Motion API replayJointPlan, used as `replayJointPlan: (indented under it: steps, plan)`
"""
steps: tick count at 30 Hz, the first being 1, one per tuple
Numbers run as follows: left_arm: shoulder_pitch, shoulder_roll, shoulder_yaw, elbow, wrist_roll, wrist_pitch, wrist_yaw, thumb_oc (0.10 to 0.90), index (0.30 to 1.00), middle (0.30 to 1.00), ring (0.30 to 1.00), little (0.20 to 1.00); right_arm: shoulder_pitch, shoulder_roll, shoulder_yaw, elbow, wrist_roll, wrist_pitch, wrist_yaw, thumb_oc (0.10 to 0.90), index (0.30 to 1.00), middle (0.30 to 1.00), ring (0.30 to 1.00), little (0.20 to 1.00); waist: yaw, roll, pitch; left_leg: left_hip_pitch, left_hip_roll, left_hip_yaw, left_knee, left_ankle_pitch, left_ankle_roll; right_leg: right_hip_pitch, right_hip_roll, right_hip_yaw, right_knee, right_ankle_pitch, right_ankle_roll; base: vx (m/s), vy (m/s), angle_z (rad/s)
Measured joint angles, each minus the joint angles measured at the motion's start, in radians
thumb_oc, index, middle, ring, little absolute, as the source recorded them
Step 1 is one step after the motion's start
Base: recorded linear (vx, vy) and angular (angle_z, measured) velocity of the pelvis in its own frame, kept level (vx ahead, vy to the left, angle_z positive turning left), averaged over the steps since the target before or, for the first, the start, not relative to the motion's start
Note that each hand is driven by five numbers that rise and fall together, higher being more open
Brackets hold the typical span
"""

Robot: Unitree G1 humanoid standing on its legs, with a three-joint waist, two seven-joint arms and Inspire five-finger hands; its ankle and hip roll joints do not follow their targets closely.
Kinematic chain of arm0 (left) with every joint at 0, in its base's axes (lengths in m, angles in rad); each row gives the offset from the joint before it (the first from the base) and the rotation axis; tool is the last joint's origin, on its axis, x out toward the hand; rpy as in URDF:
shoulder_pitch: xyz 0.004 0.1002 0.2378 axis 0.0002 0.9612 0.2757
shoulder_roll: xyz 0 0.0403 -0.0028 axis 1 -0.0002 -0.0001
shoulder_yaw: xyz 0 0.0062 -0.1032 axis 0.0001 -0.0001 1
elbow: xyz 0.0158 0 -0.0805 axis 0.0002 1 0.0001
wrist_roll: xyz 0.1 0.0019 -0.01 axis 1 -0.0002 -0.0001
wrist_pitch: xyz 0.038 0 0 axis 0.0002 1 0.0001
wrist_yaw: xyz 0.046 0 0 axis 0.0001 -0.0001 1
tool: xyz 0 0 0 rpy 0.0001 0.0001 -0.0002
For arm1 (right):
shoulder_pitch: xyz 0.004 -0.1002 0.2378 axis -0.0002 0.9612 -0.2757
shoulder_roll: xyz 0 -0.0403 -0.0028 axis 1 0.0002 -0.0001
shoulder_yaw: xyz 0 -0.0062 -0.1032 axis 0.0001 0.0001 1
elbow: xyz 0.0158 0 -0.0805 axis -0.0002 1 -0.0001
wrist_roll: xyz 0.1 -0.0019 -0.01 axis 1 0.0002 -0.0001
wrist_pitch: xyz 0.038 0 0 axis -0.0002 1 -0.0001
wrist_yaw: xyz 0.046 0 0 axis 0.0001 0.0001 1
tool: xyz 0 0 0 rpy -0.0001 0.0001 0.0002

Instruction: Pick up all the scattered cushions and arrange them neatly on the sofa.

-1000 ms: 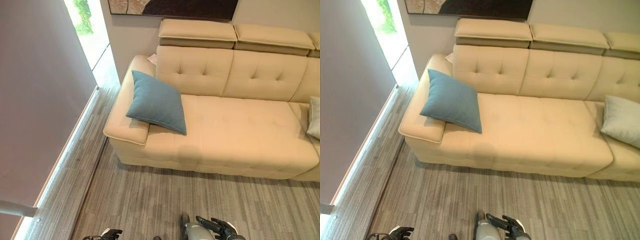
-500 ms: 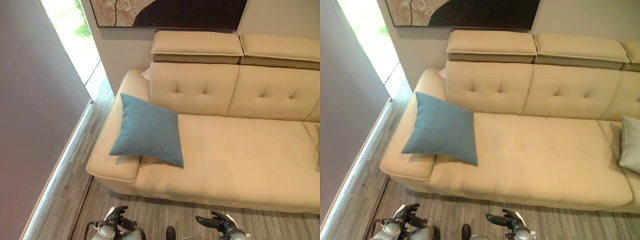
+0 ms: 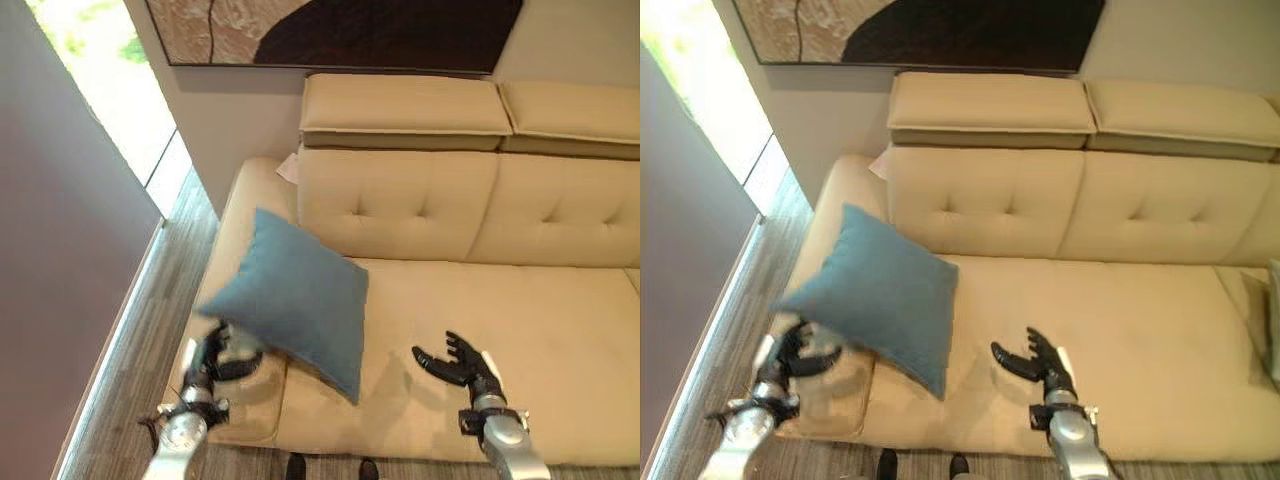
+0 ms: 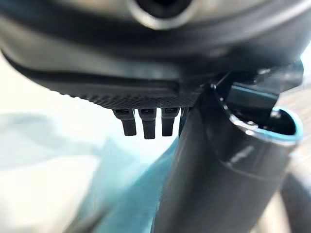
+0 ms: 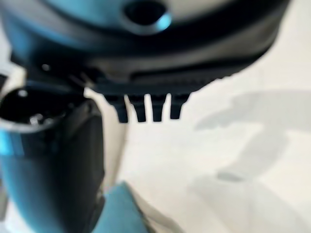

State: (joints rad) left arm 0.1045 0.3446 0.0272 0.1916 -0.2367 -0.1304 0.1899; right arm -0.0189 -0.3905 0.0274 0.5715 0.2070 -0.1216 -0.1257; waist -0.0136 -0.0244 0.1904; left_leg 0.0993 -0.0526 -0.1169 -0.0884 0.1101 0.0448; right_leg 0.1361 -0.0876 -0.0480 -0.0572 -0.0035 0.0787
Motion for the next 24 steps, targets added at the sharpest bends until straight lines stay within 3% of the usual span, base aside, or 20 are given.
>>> replayJointPlan:
  steps: [3,7,10,16,21,24]
  plan:
    - [-0.009,0.022,0.103,-0.164,0.001,-0.009,0.034,0.8,0.9,0.9,0.9,0.9,-0.056,-0.009,0.001,0.002,0.017,0.017,-0.01,0.8,0.9,0.9,0.9,0.9,0.016,0.0,-0.003,0.026,-0.001,-0.001,0.0,-0.013,-0.019,0.044,0.0,-0.002,-0.026,0.0,0.0,0.11,0.032,0.1]
    - [-0.076,0.042,0.112,-0.169,0.003,-0.04,0.08,0.8,0.9,0.9,0.9,0.9,-0.073,-0.014,0.012,0.006,0.019,0.034,-0.009,0.8,0.9,0.9,0.9,0.9,0.042,0.012,-0.026,0.03,-0.001,-0.003,-0.001,-0.017,-0.023,0.055,0.0,-0.005,-0.034,0.0,0.0,0.08,0.002,0.06]
    - [-0.14,0.094,0.07,-0.12,0.005,-0.022,0.083,0.8,0.9,0.9,0.9,0.9,-0.123,-0.021,0.049,0.02,0.038,0.056,-0.009,0.8,0.9,0.9,0.9,0.9,0.05,0.013,-0.028,0.022,-0.001,-0.003,-0.001,-0.017,-0.023,0.05,0.001,-0.007,-0.034,0.0,0.0,0.06,0.002,0.07]
    - [-0.157,0.102,0.001,-0.109,0.004,-0.008,0.059,0.8,0.9,0.9,0.9,0.9,-0.215,-0.012,0.088,0.077,0.086,0.068,-0.015,0.8,0.9,0.9,0.9,0.9,0.05,0.025,-0.04,-0.018,0.009,-0.001,-0.001,-0.054,-0.028,0.01,0.011,-0.003,-0.035,0.0,-0.008,0.04,-0.004,0.04]
    - [-0.348,0.226,-0.18,0.136,0.01,0.029,0.057,0.8,0.9,0.9,0.9,0.9,-0.326,0.04,0.169,0.238,0.196,0.09,-0.046,0.8,0.9,0.9,0.9,0.9,0.052,0.025,-0.065,-0.076,0.009,0.006,-0.002,-0.036,-0.033,-0.048,0.008,0.001,-0.042,0.021,-0.01,-0.06,-0.009,0.0]
    - [-0.488,0.23,-0.28,0.287,0.005,0.07,0.055,0.8,0.9,0.9,0.9,0.9,-0.391,0.1,0.232,0.291,0.24,0.108,-0.053,0.8,0.9,0.9,0.9,0.9,0.047,0.028,-0.067,-0.097,0.012,0.028,-0.001,-0.024,-0.029,-0.079,0.009,0.021,-0.042,0.04,-0.011,-0.02,-0.009,-0.2]
